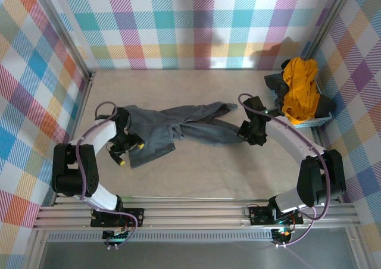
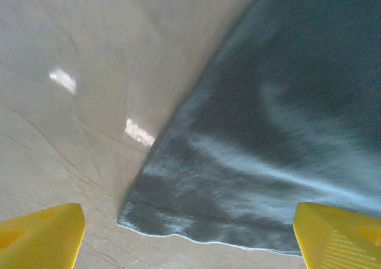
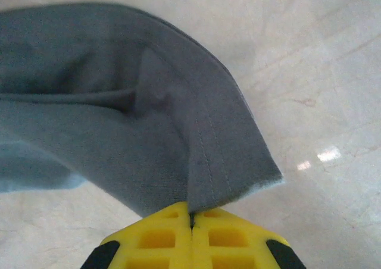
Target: Fold and stack the t-shirts
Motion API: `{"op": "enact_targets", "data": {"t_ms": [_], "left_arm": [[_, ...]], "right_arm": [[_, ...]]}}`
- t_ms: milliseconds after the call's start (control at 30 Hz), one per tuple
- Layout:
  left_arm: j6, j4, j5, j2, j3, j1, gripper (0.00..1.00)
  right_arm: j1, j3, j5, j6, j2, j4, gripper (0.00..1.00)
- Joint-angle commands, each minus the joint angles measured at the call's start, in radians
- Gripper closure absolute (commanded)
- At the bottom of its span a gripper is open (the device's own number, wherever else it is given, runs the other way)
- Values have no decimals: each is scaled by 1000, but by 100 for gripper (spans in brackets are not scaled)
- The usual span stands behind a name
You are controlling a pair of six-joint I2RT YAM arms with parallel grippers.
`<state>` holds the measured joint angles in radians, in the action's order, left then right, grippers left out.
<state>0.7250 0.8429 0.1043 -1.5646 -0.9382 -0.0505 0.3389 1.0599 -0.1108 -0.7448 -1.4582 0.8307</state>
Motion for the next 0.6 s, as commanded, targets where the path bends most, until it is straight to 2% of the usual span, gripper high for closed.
{"op": "enact_targets", "data": {"t_ms": [0, 100, 167, 200, 233, 267, 300, 367, 400, 433, 500, 567], "left_arm": [[82, -151, 100, -52, 57, -48, 18], [118, -176, 52, -110, 64, -112, 29], [149, -203, 20, -120, 81, -112, 54], [157, -208, 0, -104, 81, -107, 62], [162, -200, -39, -72, 72, -104, 74], [164, -188, -83, -20, 57, -104, 92], [163, -173, -126, 29, 43, -104, 100], [149, -109, -224, 135, -10, -95, 100], [146, -70, -262, 174, -39, -85, 100], [142, -28, -292, 215, -65, -63, 100], [144, 18, -304, 287, -98, 0, 100], [146, 30, -299, 355, -123, 51, 100]], "right_arm": [[-12, -32, 37, 4, -33, 25, 100], [-17, -51, 35, 19, -60, 32, 100], [-18, -64, 28, 21, -61, 45, 100], [-20, -69, 24, 20, -58, 52, 100], [-21, -77, 21, 21, -52, 56, 100], [-26, -85, 20, 23, -45, 57, 100], [-27, -89, 25, 27, -41, 59, 98], [-30, -85, 30, 35, -32, 74, 88], [-29, -76, 32, 42, -27, 82, 80], [-30, -64, 28, 48, -19, 92, 68], [-29, -23, 9, 76, -2, 109, 47], [-20, 32, -39, 103, 10, 111, 34]]}}
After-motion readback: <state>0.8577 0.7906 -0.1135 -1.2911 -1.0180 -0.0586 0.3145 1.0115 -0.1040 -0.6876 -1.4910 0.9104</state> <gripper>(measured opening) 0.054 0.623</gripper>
